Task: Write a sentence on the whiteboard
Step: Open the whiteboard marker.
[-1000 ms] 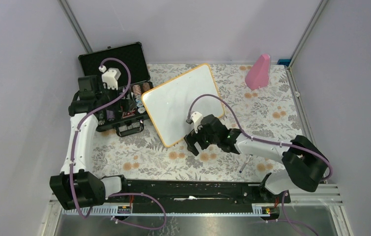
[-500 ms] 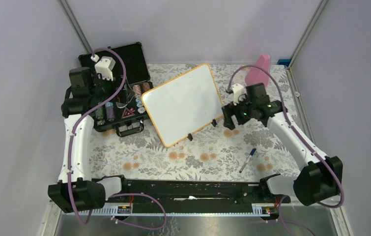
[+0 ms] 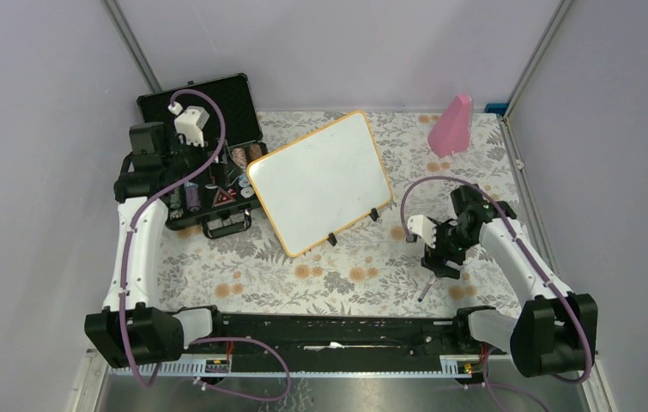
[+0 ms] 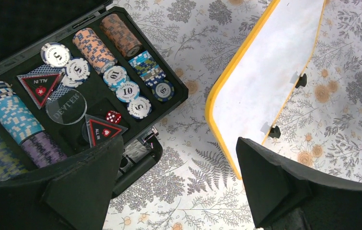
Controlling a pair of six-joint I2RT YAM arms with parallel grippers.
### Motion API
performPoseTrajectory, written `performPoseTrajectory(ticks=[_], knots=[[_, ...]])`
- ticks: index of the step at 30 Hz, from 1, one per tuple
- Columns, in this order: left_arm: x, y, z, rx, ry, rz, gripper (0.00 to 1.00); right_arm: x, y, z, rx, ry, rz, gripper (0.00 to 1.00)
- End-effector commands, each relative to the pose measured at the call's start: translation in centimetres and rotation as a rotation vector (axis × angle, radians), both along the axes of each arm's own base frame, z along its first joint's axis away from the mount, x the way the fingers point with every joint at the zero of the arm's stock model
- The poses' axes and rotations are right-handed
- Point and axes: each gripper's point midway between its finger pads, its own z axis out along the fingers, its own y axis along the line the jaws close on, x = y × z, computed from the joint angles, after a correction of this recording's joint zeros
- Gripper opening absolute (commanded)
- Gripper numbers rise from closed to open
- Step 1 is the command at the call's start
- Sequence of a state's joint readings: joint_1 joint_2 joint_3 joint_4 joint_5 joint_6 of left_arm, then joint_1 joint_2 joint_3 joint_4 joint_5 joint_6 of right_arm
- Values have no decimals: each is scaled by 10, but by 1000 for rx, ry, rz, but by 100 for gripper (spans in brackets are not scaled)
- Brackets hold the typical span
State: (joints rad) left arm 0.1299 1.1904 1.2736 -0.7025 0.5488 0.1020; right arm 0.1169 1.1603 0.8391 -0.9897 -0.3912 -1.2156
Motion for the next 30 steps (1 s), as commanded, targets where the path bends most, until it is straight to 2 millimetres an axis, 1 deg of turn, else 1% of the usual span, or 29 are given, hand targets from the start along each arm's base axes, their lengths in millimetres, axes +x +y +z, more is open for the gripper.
performPoseTrajectory(ticks=[1, 4, 7, 12, 14, 18, 22, 26, 30], knots=[[6, -10, 16, -21, -48, -47, 99, -3, 0, -25, -6, -41, 251, 84], [7, -11, 13, -23, -33, -49, 99, -5, 2, -41, -10, -57, 309, 82], [8, -12, 10, -31, -20, -52, 99, -10, 1, -55, -33, -59, 361, 81], [10, -17, 4, -56, 8, -67, 99, -8, 2, -69, -62, -76, 407, 77], [12, -19, 4, -65, 15, -71, 99, -7, 2, -73, -78, -74, 428, 73], [13, -20, 5, -71, 18, -72, 99, -7, 1, -85, -119, -85, 464, 63], [14, -20, 5, -66, 18, -68, 99, -5, 1, -94, -141, -92, 459, 56], [16, -21, 7, -59, 11, -69, 99, 1, 4, -97, -137, -74, 390, 41], [17, -23, 12, -44, 4, -72, 99, 1, 11, -95, -109, -28, 349, 27]])
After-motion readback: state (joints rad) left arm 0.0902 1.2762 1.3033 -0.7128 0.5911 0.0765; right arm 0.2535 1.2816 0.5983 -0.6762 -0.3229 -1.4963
